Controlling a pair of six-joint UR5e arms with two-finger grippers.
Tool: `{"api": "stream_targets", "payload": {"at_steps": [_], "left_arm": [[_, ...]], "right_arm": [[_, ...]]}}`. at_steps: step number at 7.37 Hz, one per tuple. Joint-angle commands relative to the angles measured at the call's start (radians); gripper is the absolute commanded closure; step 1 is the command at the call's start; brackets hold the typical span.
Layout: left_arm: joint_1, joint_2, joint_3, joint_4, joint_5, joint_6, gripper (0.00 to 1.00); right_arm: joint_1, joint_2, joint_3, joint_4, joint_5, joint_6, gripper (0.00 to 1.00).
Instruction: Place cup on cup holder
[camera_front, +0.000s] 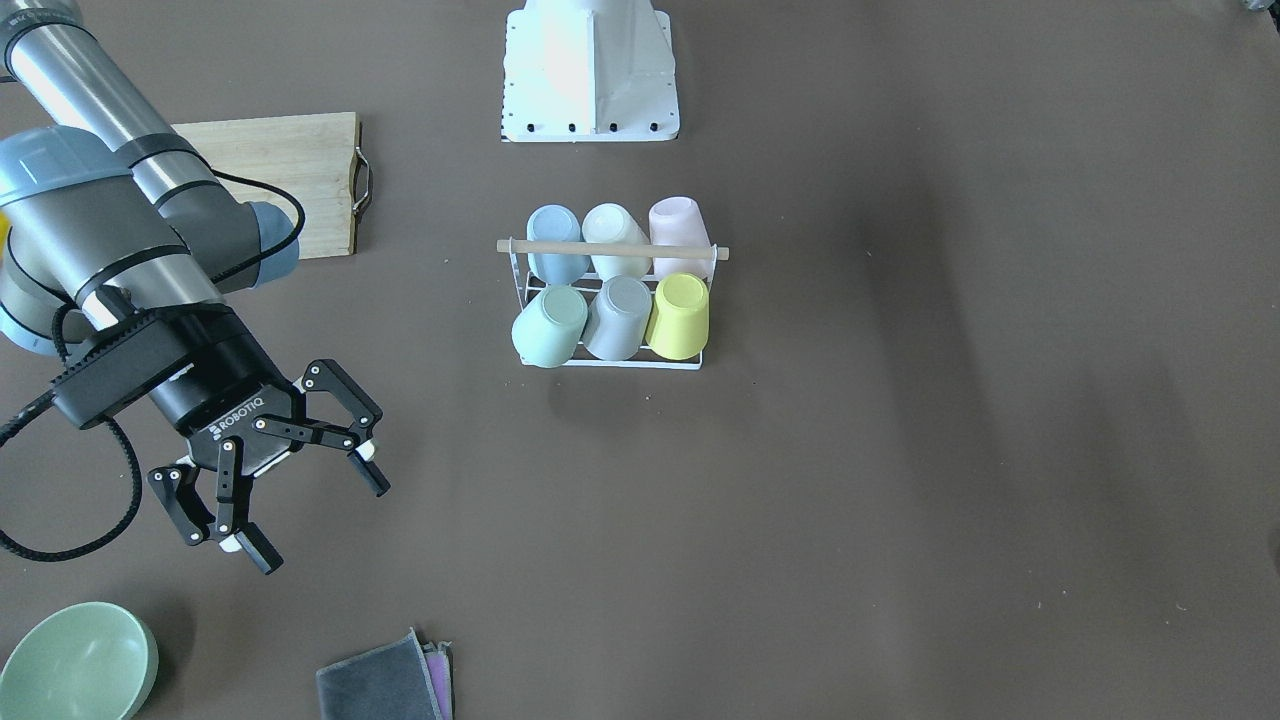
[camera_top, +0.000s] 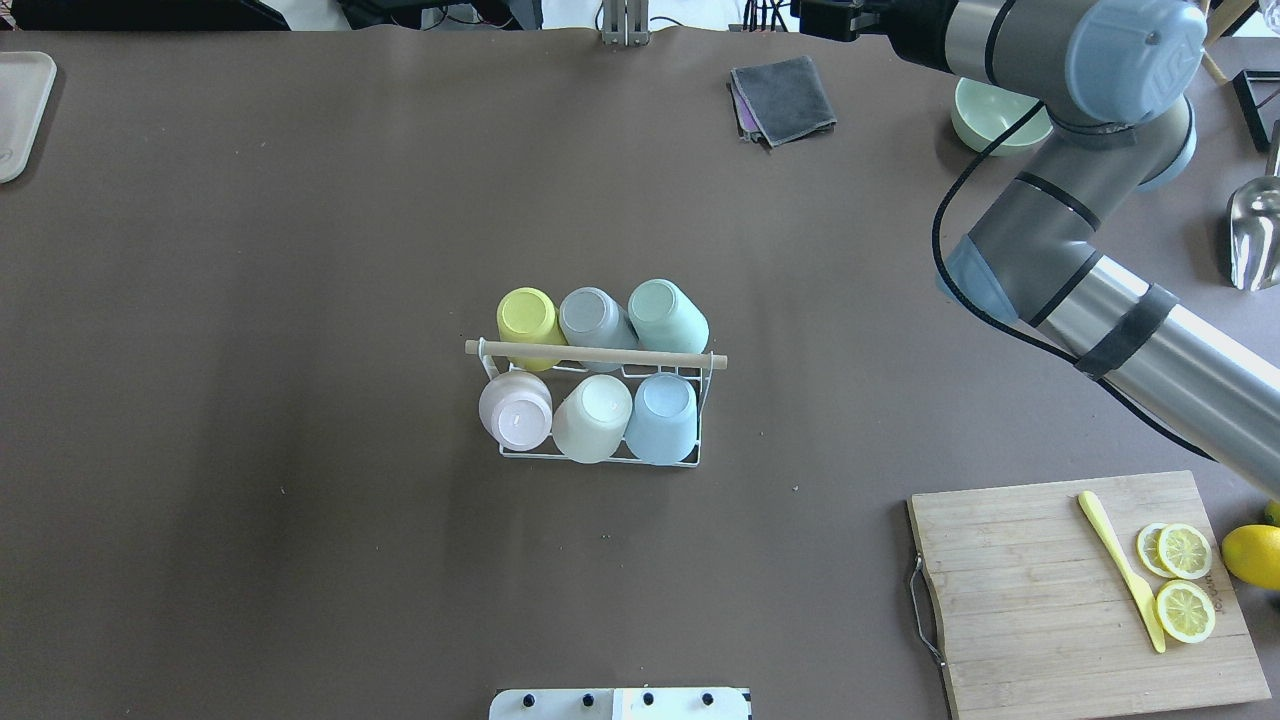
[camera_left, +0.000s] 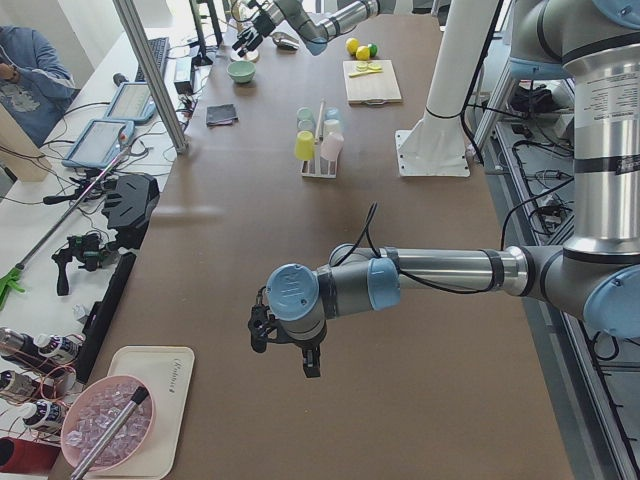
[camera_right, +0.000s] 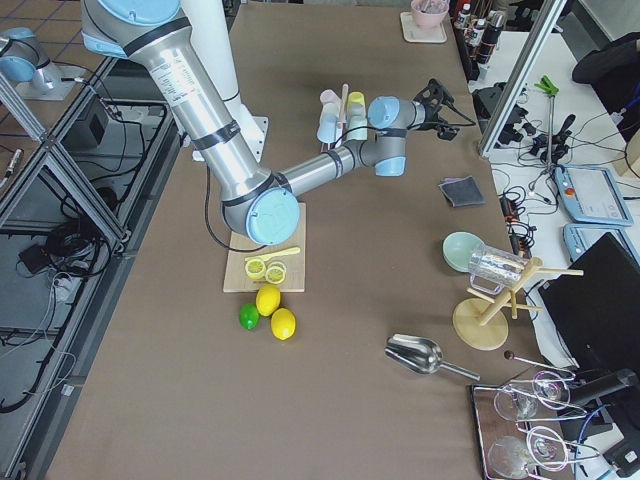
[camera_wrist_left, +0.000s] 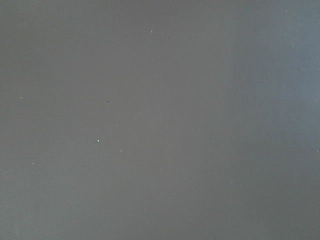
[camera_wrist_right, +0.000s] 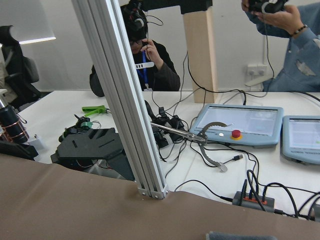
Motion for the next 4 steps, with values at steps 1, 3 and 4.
{"api": "stream_targets", "payload": {"at_steps": [1,3,4], "left_arm": [[0.000,-0.005,0.002,0.000,0.000,0.003,0.02],[0.002,-0.007,0.002,0.000,0.000,0.004,0.02],[0.002,-0.007,0.002,0.000,0.000,0.004,0.02]], "right_arm": [[0.002,-0.097,0.240,-0.451,0.018,0.043,0.00],[0.008,-0.135,0.327,-0.754,0.195,0.053,0.00],[0.016,-0.145,0.331,-0.892,0.242,0.046,0.00]]}}
